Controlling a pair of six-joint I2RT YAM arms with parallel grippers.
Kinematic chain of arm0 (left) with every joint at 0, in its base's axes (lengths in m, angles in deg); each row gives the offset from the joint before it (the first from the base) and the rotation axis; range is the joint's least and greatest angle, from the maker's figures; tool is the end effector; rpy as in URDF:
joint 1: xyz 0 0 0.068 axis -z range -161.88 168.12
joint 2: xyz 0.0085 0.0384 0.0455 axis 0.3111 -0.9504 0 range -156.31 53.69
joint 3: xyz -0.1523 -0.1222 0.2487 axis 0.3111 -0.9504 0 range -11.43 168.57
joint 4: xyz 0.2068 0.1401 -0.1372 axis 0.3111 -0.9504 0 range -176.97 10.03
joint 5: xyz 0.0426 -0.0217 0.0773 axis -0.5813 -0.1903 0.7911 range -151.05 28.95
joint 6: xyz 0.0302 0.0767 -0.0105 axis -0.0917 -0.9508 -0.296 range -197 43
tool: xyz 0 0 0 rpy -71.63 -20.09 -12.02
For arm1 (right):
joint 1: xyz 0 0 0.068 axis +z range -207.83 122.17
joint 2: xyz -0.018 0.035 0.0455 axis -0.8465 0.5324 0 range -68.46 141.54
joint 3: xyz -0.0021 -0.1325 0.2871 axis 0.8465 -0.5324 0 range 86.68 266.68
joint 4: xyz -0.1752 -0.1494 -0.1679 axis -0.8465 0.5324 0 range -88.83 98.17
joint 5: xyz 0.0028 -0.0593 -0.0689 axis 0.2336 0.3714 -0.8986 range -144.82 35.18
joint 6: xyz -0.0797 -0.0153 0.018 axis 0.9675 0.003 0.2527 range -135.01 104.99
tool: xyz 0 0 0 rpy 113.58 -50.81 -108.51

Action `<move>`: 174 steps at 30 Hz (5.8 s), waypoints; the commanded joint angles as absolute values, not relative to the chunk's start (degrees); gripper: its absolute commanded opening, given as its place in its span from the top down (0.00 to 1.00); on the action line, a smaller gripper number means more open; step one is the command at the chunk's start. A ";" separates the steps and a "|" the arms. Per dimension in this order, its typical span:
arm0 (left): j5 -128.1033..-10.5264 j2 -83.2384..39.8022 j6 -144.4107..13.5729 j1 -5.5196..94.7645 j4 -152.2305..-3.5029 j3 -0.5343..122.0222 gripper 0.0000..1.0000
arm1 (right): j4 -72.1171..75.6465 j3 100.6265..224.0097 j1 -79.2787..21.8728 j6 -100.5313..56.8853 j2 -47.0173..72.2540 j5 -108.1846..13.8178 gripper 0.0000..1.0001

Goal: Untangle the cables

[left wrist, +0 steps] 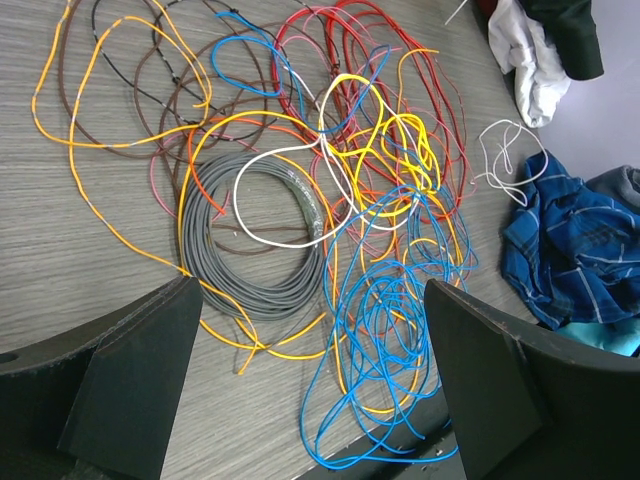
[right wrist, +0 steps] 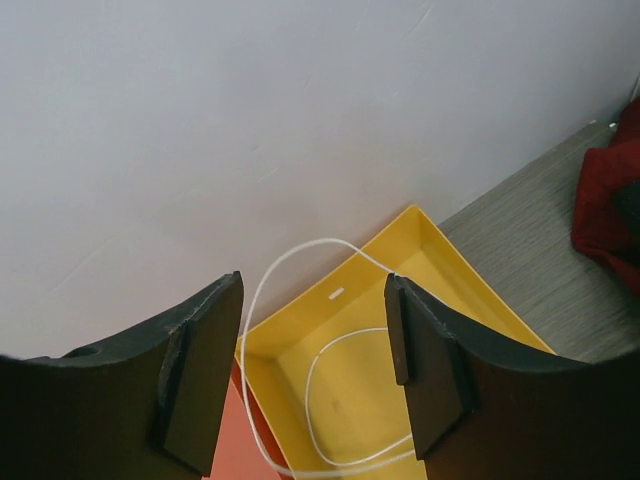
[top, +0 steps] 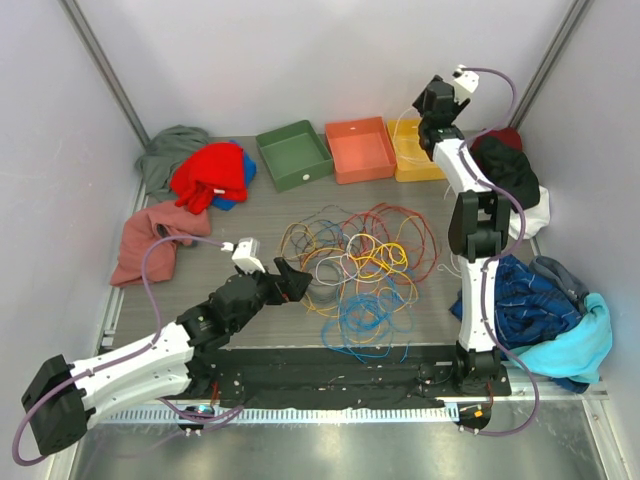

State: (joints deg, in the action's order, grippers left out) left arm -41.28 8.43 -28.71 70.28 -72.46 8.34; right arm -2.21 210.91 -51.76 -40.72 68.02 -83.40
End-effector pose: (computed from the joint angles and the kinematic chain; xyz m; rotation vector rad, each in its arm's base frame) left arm 0.1468 -0.1489 0.2268 -0.1807 1.9538 -0.8701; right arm 0.6565 0.0348 0.3061 0.6426 1.5812 -0.0177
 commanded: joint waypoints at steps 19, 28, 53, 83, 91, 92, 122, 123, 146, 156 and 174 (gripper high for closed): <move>-44.70 9.30 -25.76 70.51 -68.28 8.00 0.02 | 5.12 173.01 -53.25 -51.65 37.89 -85.24 0.33; -44.44 11.58 -25.06 70.50 -68.72 6.95 0.02 | 7.23 158.42 -55.19 -52.62 33.05 -76.72 0.41; -41.45 7.37 -23.91 70.50 -64.59 6.50 0.03 | 1.80 167.19 -60.20 -49.90 48.87 -72.32 0.58; -42.77 3.85 -25.41 70.51 -63.45 7.65 0.03 | -6.22 153.14 -58.80 -52.10 37.98 -74.24 0.54; -43.12 3.42 -26.11 70.42 -62.83 7.91 0.03 | -8.94 148.82 -57.83 -52.27 31.99 -72.32 0.50; -43.30 3.24 -26.20 70.50 -62.83 8.00 0.03 | -8.50 149.61 -57.83 -51.84 32.52 -71.79 0.50; -40.22 3.24 -28.22 70.50 -64.50 8.97 0.02 | -9.29 162.26 -56.26 -50.43 41.23 -68.10 0.99; -40.31 3.15 -28.13 70.42 -64.41 8.97 0.02 | -8.59 163.31 -56.16 -50.34 40.96 -68.01 0.99; -39.69 2.36 -27.87 70.50 -66.00 9.67 0.01 | 8.03 202.09 -55.37 -50.88 63.20 -63.70 0.45; -41.45 2.62 -27.08 70.50 -65.30 9.49 0.02 | 9.69 192.09 -52.65 -48.93 48.82 -68.97 0.38; -47.78 -7.22 -25.59 72.61 -67.58 19.25 0.06 | 26.82 141.10 -48.33 -61.23 6.16 -86.12 0.37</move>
